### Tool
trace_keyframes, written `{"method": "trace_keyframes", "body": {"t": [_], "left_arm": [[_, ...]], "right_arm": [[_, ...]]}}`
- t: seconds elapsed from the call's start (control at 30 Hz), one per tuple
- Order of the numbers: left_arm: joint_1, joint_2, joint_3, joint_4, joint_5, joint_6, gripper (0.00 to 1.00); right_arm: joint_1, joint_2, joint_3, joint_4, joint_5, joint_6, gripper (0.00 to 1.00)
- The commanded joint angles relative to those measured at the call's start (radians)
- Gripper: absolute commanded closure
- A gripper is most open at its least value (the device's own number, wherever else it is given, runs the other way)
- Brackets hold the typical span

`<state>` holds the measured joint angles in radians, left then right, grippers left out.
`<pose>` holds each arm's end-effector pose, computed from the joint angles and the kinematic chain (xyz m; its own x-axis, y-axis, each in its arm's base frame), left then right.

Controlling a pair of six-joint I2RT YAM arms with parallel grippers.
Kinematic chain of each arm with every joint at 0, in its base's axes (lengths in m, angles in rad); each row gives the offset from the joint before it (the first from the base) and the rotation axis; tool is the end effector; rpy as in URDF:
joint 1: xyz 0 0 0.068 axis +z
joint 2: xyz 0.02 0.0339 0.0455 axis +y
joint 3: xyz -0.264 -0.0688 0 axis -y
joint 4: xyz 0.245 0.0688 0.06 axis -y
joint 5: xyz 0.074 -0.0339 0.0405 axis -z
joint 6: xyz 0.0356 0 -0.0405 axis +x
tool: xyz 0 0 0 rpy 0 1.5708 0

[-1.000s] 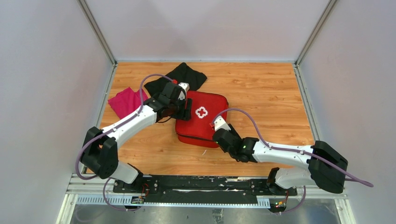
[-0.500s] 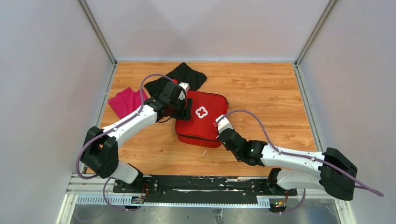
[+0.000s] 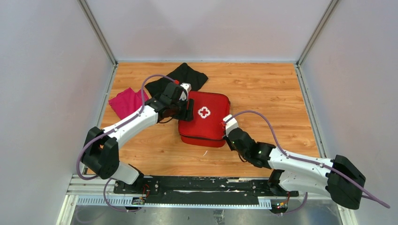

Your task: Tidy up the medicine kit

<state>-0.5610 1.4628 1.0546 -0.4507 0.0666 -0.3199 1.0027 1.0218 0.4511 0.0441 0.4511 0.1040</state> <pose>0.2627 -0.1679 0.2509 -0.7871 0.1240 -0.6043 0.3373 0.9067 -0.2533 0.1274 0.1708 0.2035 -0.3267 -0.3381 -0.8826 -0.5248 0.8415 -0.1282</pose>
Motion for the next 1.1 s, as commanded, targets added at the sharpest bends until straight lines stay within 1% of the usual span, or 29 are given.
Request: {"method": "trace_keyframes", "body": {"t": [0.0,0.07,0.13,0.23,0.33,0.47,0.53,0.57,0.63,0.7,0.73,0.8,0.83,0.87,0.9,0.97,1.07], "left_arm": [[-0.005,0.001,-0.005,-0.018,-0.005,0.002,0.35],[-0.005,-0.007,-0.005,-0.022,0.001,0.003,0.35],[-0.005,-0.023,-0.008,-0.025,0.036,0.011,0.35],[-0.005,-0.087,-0.043,-0.005,0.072,0.014,0.35],[-0.034,-0.198,-0.123,0.059,0.011,0.016,0.31],[-0.074,-0.375,-0.261,0.12,-0.021,0.022,0.2],[-0.078,-0.44,-0.303,0.127,-0.022,0.023,0.15],[-0.079,-0.47,-0.324,0.136,-0.019,0.03,0.09],[-0.09,-0.527,-0.367,0.183,-0.037,0.068,0.01],[-0.113,-0.575,-0.396,0.247,-0.064,0.116,0.0],[-0.131,-0.594,-0.404,0.279,-0.065,0.157,0.0],[-0.183,-0.611,-0.411,0.355,-0.08,0.287,0.0],[-0.209,-0.606,-0.41,0.369,-0.074,0.363,0.0],[-0.235,-0.594,-0.401,0.383,-0.035,0.448,0.0],[-0.261,-0.581,-0.39,0.379,0.003,0.54,0.0],[-0.298,-0.545,-0.364,0.353,0.049,0.676,0.0],[-0.32,-0.465,-0.333,0.334,0.128,0.802,0.0]], "right_arm": [[-0.02,-0.035,-0.019,-0.002,-0.037,0.016,1.0],[-0.02,-0.041,-0.025,-0.009,-0.057,0.026,1.0],[-0.02,-0.056,-0.032,-0.022,-0.097,0.035,1.0],[-0.02,-0.077,-0.031,-0.055,-0.128,0.043,1.0],[-0.021,-0.103,-0.03,-0.099,-0.117,0.053,1.0],[-0.048,-0.149,-0.031,-0.119,-0.083,0.056,1.0],[-0.102,-0.166,-0.023,-0.134,-0.079,0.075,1.0],[-0.136,-0.175,-0.018,-0.139,-0.09,0.082,1.0],[-0.204,-0.18,-0.006,-0.142,-0.13,0.086,1.0],[-0.265,-0.168,0.013,-0.144,-0.173,0.062,1.0],[-0.29,-0.159,0.025,-0.148,-0.195,0.046,1.0],[-0.344,-0.133,0.055,-0.162,-0.243,0.016,1.0],[-0.357,-0.117,0.068,-0.171,-0.268,0.002,1.0],[-0.382,-0.102,0.084,-0.179,-0.291,-0.012,1.0],[-0.399,-0.088,0.098,-0.187,-0.316,-0.023,1.0],[-0.433,-0.065,0.118,-0.194,-0.373,-0.034,1.0],[-0.473,-0.044,0.132,-0.193,-0.475,-0.04,1.0]]}}
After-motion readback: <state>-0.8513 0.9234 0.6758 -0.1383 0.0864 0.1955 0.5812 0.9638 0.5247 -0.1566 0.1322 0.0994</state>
